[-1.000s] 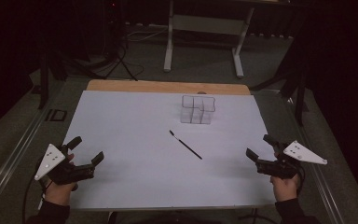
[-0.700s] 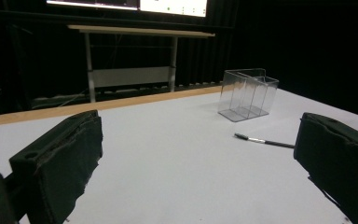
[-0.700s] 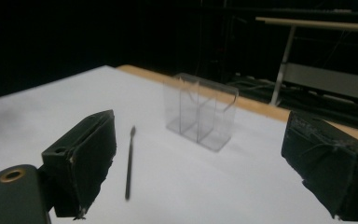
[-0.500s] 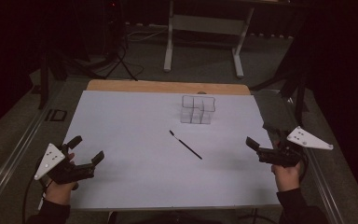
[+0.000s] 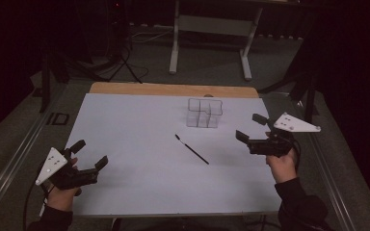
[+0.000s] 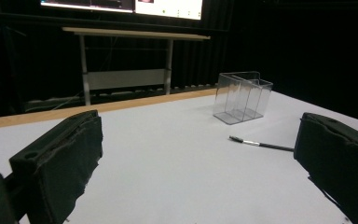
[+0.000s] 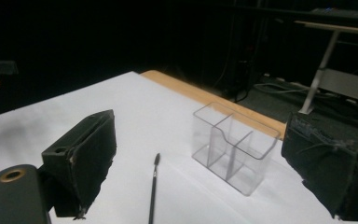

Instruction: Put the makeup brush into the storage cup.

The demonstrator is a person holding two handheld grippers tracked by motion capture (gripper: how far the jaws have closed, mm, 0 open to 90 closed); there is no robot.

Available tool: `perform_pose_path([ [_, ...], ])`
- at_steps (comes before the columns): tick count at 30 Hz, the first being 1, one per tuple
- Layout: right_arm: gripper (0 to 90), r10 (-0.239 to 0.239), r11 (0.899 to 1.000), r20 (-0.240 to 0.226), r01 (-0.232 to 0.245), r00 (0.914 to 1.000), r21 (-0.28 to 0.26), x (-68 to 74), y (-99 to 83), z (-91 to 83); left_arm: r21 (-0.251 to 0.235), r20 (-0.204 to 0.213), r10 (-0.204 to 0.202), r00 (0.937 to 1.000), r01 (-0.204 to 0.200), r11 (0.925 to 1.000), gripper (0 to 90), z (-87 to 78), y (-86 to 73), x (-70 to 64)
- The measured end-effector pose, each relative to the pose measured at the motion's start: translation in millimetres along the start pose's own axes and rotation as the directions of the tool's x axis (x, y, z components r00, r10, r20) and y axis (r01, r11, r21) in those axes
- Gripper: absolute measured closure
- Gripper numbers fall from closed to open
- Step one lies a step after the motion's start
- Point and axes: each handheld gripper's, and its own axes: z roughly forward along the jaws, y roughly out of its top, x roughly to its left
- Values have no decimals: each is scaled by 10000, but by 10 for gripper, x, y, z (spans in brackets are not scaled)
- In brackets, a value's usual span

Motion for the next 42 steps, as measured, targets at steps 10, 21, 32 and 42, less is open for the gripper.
perform_pose_path([
  [10,101,205,9984,-615,-173,9979,532,45,34,381,-7,34,26,10000,-26,10000,16,0,4,-5],
  [21,104,-17,9872,-1042,183,9946,1585,98,-43,730,-16,57,48,10000,-48,10000,16,-2,5,-10],
  [32,179,-163,9691,-1664,565,9859,2403,194,-124,1024,32,110,118,9999,-118,9999,16,0,1,-9],
  [42,205,120,9581,-2176,511,9760,2820,235,-263,1246,44,133,152,9998,-152,9999,16,9,-3,-11],
])
